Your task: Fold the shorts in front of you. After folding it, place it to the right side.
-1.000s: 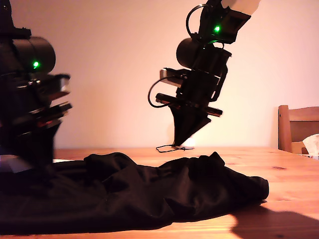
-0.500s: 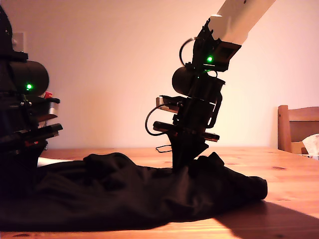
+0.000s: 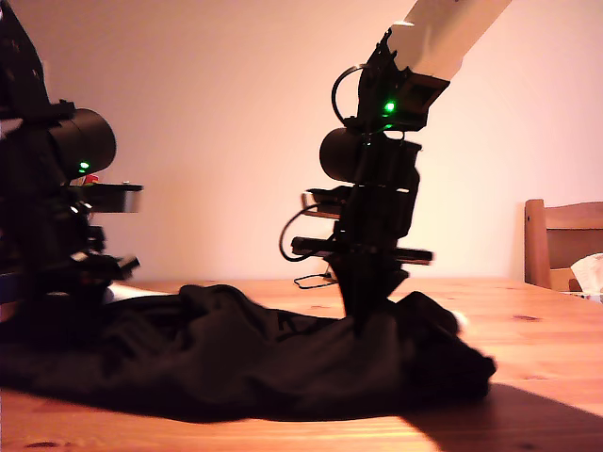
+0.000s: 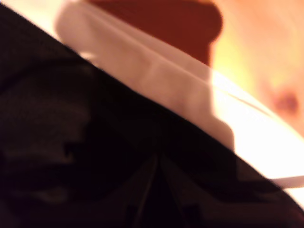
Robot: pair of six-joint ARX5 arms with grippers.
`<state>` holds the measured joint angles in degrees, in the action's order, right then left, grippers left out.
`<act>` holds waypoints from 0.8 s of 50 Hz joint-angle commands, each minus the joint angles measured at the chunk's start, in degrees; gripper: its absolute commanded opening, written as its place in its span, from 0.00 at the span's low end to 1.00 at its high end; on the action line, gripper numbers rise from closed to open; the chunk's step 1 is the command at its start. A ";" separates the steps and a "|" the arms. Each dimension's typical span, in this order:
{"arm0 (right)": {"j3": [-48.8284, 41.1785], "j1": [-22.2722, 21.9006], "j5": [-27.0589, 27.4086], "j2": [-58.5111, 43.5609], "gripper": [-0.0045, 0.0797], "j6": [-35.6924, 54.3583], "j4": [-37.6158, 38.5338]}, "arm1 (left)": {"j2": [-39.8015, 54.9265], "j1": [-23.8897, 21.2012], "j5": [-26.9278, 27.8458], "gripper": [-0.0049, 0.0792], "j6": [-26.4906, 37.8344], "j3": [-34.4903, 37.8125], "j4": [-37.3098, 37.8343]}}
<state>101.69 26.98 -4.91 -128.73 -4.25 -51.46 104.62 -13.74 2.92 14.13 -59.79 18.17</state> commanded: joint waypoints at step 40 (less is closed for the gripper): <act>-7.69 14.47 0.70 1.33 0.04 -15.39 -7.13 | 9.46 -3.63 9.33 0.03 13.97 1.20 -26.05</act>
<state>97.14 39.72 -3.60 -125.78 -18.87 -58.72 112.20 -15.73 11.20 27.64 -59.88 -6.92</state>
